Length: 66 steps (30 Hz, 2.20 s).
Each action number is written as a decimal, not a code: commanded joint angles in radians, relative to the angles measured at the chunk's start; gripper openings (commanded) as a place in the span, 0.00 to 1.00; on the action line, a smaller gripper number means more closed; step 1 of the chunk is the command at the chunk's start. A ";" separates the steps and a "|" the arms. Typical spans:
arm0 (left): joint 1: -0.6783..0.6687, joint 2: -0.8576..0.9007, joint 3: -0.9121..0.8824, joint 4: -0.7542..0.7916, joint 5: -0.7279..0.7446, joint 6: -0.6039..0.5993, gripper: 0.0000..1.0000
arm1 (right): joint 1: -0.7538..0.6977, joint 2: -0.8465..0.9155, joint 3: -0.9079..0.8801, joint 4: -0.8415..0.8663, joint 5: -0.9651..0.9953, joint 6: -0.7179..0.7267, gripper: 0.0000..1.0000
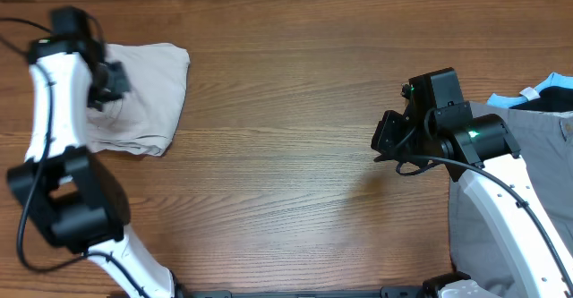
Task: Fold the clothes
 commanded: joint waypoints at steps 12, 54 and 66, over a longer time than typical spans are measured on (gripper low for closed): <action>0.158 0.320 0.010 0.008 0.032 0.032 0.04 | -0.002 -0.005 0.010 -0.005 0.010 -0.003 0.04; -0.087 -0.602 0.219 -0.434 0.461 0.240 1.00 | -0.002 -0.263 0.406 -0.072 0.018 -0.198 0.30; -0.320 -0.772 0.217 -0.623 0.368 0.165 1.00 | -0.002 -0.423 0.420 -0.166 0.018 -0.269 1.00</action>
